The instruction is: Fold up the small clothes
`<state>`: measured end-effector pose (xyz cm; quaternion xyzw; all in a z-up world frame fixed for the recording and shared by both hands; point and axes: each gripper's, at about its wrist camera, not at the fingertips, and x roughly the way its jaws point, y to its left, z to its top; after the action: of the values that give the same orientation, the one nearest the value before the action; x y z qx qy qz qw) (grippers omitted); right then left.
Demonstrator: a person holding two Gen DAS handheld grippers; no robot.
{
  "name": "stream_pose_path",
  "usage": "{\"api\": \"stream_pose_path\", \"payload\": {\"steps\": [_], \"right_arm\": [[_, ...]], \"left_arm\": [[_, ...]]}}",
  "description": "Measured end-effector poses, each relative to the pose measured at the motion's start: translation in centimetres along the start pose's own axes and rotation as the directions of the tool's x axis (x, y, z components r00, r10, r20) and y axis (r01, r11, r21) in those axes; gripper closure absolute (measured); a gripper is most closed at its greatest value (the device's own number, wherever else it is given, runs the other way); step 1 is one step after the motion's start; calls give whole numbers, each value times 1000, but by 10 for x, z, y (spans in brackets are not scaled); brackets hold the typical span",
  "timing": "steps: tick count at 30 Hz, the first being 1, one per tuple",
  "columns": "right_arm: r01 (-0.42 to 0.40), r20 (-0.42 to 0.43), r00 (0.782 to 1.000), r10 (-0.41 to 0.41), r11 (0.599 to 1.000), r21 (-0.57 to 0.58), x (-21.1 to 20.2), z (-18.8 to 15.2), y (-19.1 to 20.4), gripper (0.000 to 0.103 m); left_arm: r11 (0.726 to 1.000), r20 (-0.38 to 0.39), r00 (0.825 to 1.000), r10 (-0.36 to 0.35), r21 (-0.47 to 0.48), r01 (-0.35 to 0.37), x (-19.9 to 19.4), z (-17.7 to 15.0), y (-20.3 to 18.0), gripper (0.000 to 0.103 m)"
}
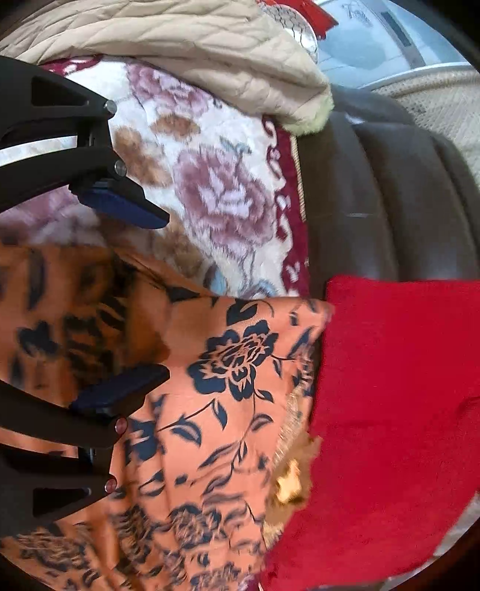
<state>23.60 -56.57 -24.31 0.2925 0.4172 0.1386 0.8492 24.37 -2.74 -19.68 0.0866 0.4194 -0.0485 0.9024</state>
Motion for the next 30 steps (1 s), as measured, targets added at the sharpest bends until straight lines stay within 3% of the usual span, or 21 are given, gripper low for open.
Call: {"api": "stream_pose_path", "payload": {"steps": [2,4,5,6,8,14,18,23,27,30], "right_arm": [[-17,44,999,18,1000,-13,-21,-11,3,83],[-29,70,997,30,999,-19,-42,-25,4,62],[-38,76,996,39,999,-10,-51,-32,6,34],[-50,100,994,49,999,7,-63,-43,4,21],[-38,126,991,36,999,20,-87,-65,1,21],[20,0,1000,-20,999,32,-134,-125,-6,21],[128,-85,989,-123,990,58,-145,-155,-21,21],[171,-160,976,-150,977,126,-137,-184,-48,21],[174,-227,965,-131,967,184,-114,-203,-60,21],[172,-252,960,-121,967,190,-97,-214,-58,23]], "left_arm": [[1000,29,1000,-4,12,3,-18,-15,10,27],[1000,44,999,-18,15,18,-33,-28,17,26],[1000,56,998,-24,19,23,-45,-39,23,26],[1000,61,998,-26,16,25,-56,-51,28,26],[999,48,998,-49,-11,50,-70,-75,44,25],[990,-68,990,-122,-73,117,-100,-156,75,25],[986,-175,971,-164,-73,153,-100,-199,76,25],[968,-196,956,-218,-170,186,-88,-210,85,26],[950,-185,944,-273,-208,234,-85,-209,85,48],[943,-213,929,-302,-212,257,-76,-208,79,49]]}}
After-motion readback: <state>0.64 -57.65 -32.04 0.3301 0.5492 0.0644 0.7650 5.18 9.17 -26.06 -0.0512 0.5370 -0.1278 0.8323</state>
